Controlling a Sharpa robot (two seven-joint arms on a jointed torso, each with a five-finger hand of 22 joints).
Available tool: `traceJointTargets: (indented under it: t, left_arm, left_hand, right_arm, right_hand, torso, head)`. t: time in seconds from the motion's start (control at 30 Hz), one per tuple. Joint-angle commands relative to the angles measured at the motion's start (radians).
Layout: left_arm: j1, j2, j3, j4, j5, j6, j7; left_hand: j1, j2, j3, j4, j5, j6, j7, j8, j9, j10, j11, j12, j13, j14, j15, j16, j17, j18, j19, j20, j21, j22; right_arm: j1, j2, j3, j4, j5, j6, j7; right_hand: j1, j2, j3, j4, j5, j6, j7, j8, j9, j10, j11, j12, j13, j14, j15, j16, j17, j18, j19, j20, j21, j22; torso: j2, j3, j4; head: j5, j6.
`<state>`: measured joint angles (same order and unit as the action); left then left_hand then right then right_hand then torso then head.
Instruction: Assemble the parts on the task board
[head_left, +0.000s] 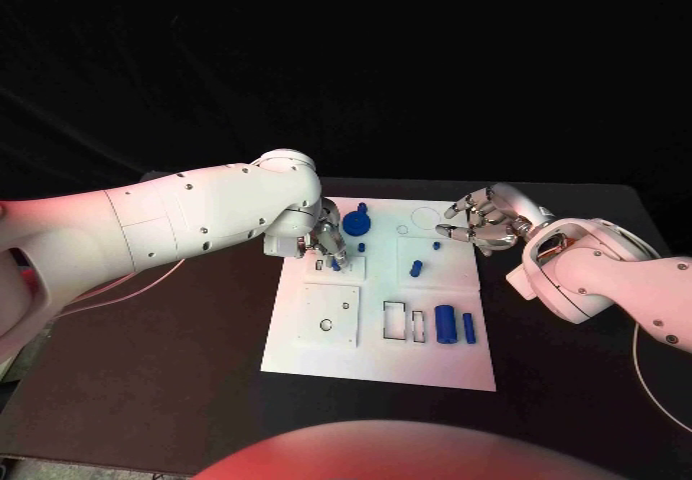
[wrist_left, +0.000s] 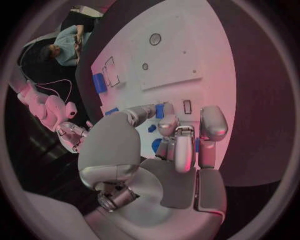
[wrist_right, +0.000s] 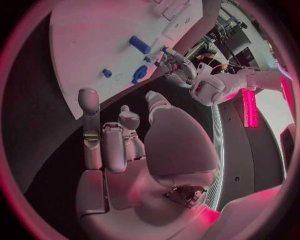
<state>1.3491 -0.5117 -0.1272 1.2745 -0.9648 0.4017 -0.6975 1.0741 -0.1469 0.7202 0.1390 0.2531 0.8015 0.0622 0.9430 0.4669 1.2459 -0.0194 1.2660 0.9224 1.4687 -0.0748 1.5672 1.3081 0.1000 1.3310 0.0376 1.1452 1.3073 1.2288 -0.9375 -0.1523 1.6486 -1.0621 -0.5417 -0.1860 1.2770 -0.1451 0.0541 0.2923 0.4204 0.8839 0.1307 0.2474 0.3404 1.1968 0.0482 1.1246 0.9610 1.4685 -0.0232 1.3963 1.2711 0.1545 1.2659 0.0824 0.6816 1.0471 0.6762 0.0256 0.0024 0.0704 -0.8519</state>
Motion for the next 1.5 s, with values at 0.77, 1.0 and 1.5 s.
traceJointTargets:
  t: [0.77, 1.0, 1.5]
  left_arm:
    - [-0.01, 0.0, 0.0, -0.005, -0.029, 0.019, -0.007]
    - [-0.011, 0.0, 0.0, -0.01, -0.033, 0.022, -0.007]
    - [-0.011, -0.002, 0.0, -0.001, -0.03, -0.008, -0.005]
  left_hand:
    - [-0.003, 0.011, 0.245, -0.252, 0.005, 0.01, -0.003, 0.005, -0.001, 0.003, 0.0, 0.004, -0.005, 0.102, 0.003, 0.004, 0.263, 0.001, 0.006, 0.0, 0.002, 0.091]
    - [-0.004, 0.012, 0.245, -0.253, 0.005, 0.01, -0.003, 0.005, -0.001, 0.003, 0.0, 0.003, -0.005, 0.102, 0.003, 0.004, 0.263, 0.001, 0.006, 0.0, 0.003, 0.092]
    - [-0.004, 0.013, 0.245, -0.254, 0.004, 0.01, -0.003, 0.006, -0.001, 0.004, 0.0, 0.005, -0.003, 0.102, 0.003, 0.004, 0.263, 0.0, 0.008, 0.0, 0.007, 0.093]
  right_arm:
    - [0.0, 0.002, 0.0, 0.001, -0.016, -0.002, 0.005]
    - [0.0, 0.002, 0.0, 0.001, -0.016, -0.002, 0.005]
    - [0.0, 0.002, 0.0, 0.001, -0.016, -0.001, 0.004]
  right_hand:
    - [0.01, 0.0, 0.004, -0.002, 0.007, -0.008, -0.002, 0.006, 0.002, -0.006, -0.002, -0.003, 0.0, 0.025, -0.002, -0.003, 0.001, 0.007, 0.001, -0.001, -0.005, -0.001]
    - [0.01, 0.0, 0.004, -0.002, 0.007, -0.008, -0.002, 0.006, 0.002, -0.006, -0.002, -0.003, 0.0, 0.025, -0.002, -0.003, 0.001, 0.007, 0.001, -0.001, -0.005, -0.001]
    - [0.01, 0.0, 0.004, -0.002, 0.007, -0.008, -0.002, 0.006, 0.002, -0.006, -0.002, -0.003, 0.0, 0.025, -0.002, -0.003, 0.001, 0.007, 0.001, -0.001, -0.005, -0.001]
  torso:
    - [0.0, -0.0001, 0.0006]
    - [0.0, -0.0004, -0.0002]
    - [0.0, 0.0, 0.0003]
  head:
    - [-0.002, -0.002]
    - [-0.002, -0.002]
    - [-0.003, -0.003]
